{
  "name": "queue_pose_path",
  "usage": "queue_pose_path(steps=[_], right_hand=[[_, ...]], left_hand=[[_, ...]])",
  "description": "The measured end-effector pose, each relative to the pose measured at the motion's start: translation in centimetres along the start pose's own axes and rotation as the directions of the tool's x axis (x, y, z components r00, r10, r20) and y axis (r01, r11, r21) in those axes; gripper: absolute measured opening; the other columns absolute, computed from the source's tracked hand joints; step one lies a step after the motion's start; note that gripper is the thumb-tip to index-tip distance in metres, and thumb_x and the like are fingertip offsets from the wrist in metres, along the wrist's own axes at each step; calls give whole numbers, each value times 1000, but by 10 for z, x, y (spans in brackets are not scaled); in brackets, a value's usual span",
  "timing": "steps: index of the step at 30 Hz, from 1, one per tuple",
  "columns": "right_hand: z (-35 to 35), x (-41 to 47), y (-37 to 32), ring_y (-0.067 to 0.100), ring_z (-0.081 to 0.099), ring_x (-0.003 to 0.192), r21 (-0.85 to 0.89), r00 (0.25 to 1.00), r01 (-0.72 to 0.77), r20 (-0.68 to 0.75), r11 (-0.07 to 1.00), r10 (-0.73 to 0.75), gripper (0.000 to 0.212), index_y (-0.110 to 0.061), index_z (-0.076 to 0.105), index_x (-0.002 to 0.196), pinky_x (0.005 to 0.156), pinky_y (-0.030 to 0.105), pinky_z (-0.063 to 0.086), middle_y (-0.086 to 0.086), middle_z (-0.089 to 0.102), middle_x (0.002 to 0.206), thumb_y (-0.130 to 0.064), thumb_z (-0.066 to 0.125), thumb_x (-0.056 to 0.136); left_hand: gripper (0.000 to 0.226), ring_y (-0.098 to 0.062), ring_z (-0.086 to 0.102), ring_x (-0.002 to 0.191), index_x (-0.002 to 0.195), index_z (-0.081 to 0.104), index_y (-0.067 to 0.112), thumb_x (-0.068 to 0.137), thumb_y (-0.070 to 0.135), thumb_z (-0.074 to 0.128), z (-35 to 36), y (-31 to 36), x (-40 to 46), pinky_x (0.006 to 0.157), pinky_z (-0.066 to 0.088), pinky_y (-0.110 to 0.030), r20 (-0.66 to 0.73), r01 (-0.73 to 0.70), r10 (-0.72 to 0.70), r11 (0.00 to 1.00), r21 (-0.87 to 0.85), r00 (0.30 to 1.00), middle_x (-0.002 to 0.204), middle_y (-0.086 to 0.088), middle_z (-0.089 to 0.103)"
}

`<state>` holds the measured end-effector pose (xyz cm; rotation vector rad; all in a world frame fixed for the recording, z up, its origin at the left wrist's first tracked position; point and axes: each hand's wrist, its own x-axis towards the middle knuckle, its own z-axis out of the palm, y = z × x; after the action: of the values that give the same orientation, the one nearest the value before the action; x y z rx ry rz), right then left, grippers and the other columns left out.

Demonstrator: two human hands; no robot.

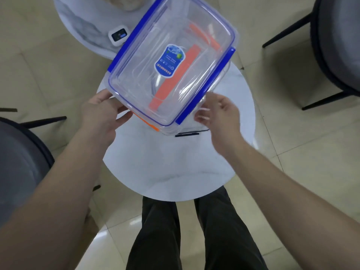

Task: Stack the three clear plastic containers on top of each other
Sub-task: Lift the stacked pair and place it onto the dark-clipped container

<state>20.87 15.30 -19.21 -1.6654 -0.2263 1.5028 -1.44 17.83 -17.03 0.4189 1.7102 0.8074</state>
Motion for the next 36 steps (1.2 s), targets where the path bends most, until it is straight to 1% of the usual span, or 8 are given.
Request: queue_pose_path(steps=[6,10,13,17,22,26,29,36], right_hand=[[8,-47,37,24,68,69,-35,995,-70,62,997,72,20,-3,57,108,72,35,61,22,66,85,-1,65,90],[7,-56,46,26,72,72,9,992,-110,58,994,109,25,2,56,113,78,38,63,32,66,100,-6,66,92],[7,-55,46,27,71,71,60,993,-119,27,991,118,21,-1,56,108,80,42,63,21,64,85,-5,67,91],[5,-54,46,28,70,69,122,991,-132,14,984,132,20,-4,53,102,80,44,62,18,64,84,-4,69,89],[-1,-51,45,26,70,68,147,993,-116,-9,982,118,20,-3,57,102,79,43,62,7,66,74,-3,70,87],[-11,-47,42,21,70,66,132,997,-71,-20,989,75,15,-7,60,98,77,38,61,-5,66,63,-2,70,88],[-19,-44,40,20,68,66,114,999,-21,-24,993,24,17,-3,61,102,74,34,61,-4,65,67,0,69,88],[-31,-37,27,15,67,67,78,997,72,-5,994,-72,17,0,60,106,66,20,57,13,67,81,2,66,89]], left_hand=[[39,-7,74,71,89,73,26,91,-7,54,-5,-9,0,70,59,-29,40,10,-10,1000,-4,999,84,8,76],[41,-11,76,81,115,72,17,87,-10,58,-2,-16,0,72,63,-31,4,28,-28,1000,-4,1000,104,-1,75],[44,-14,75,90,116,72,21,86,-8,58,0,-20,-1,70,63,-29,-11,32,-33,999,-21,999,116,-4,74],[44,-20,71,105,109,74,28,87,-6,57,3,-18,-5,73,64,-30,-8,33,-34,999,-19,999,126,-3,72],[43,-24,71,108,111,75,26,89,-6,57,11,-18,-10,76,64,-34,4,41,-41,999,-22,999,125,-5,73],[49,-30,68,116,100,79,26,86,-14,53,18,-25,-22,89,60,-44,-32,46,-49,995,-85,998,125,-7,72],[49,-30,68,117,118,74,20,84,-12,59,22,-33,-27,98,55,-48,-5,77,-78,989,-128,997,127,-7,72],[43,-26,73,107,110,76,19,89,-13,56,40,-33,-47,91,59,-42,-24,62,-68,980,-189,997,121,-6,75]])
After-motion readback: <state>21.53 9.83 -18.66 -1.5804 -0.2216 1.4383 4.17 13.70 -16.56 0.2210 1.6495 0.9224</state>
